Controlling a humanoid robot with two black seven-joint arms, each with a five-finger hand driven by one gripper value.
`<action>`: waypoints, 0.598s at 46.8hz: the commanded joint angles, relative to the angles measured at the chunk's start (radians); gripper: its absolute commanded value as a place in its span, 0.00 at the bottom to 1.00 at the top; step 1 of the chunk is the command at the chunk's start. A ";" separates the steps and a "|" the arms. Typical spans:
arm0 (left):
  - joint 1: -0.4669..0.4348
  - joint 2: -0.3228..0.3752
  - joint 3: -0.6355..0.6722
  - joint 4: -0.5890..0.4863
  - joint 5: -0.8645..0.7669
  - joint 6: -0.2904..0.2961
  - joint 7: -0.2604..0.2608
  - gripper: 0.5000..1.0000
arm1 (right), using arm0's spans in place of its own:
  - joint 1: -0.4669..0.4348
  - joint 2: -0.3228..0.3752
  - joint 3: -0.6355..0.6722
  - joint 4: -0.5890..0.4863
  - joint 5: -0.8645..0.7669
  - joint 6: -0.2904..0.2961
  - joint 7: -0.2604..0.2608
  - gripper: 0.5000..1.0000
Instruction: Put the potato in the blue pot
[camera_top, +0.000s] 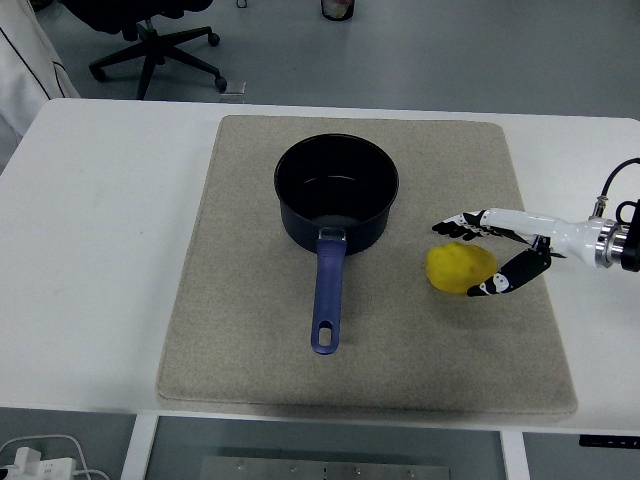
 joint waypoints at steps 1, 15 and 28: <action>0.000 0.000 0.000 0.000 -0.001 0.000 0.000 0.99 | -0.003 0.000 0.000 0.000 -0.001 -0.015 0.007 0.86; 0.000 0.000 0.000 0.000 -0.001 0.000 0.000 0.99 | -0.024 0.009 -0.002 0.000 -0.044 -0.043 0.055 0.84; 0.000 0.000 0.000 0.000 0.001 0.000 0.000 0.99 | -0.042 0.028 -0.008 -0.012 -0.087 -0.114 0.056 0.78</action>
